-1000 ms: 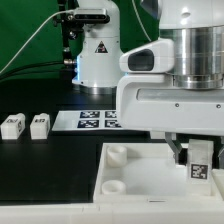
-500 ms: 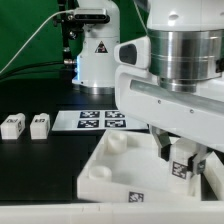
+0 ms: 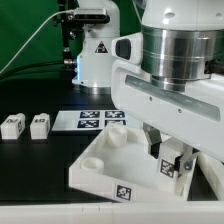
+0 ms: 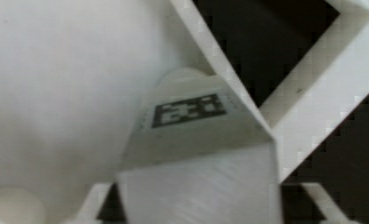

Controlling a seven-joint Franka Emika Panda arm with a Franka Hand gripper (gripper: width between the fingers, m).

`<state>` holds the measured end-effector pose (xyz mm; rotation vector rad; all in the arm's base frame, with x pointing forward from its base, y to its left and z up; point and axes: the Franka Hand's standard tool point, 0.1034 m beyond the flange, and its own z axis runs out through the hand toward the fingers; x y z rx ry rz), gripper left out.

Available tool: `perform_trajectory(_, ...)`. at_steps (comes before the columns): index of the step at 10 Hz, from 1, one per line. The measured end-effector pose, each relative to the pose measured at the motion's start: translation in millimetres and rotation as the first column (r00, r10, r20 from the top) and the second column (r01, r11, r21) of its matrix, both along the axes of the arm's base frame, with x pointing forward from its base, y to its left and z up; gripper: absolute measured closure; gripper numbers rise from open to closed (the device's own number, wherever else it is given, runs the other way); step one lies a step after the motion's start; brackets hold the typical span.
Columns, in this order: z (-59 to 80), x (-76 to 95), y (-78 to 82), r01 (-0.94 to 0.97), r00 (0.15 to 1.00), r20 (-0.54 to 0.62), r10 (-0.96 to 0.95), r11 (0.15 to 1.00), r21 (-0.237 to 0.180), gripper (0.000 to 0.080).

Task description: Assemble one leg

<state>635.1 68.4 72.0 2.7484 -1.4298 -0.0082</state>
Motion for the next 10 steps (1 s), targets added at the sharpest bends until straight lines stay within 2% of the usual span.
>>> perform_trajectory(1,0.0,0.1,0.0,0.000,1.000,0.000,0.000,1.000,0.000,0.0426)
perform_trajectory(2,0.0,0.1,0.0,0.000,1.000,0.000,0.000,1.000,0.000,0.0232)
perform_trajectory(3,0.0,0.1,0.0,0.000,1.000,0.000,0.000,1.000,0.000,0.0176)
perform_trajectory(10,-0.1,0.1,0.0,0.000,1.000,0.000,0.000,1.000,0.000,0.0150)
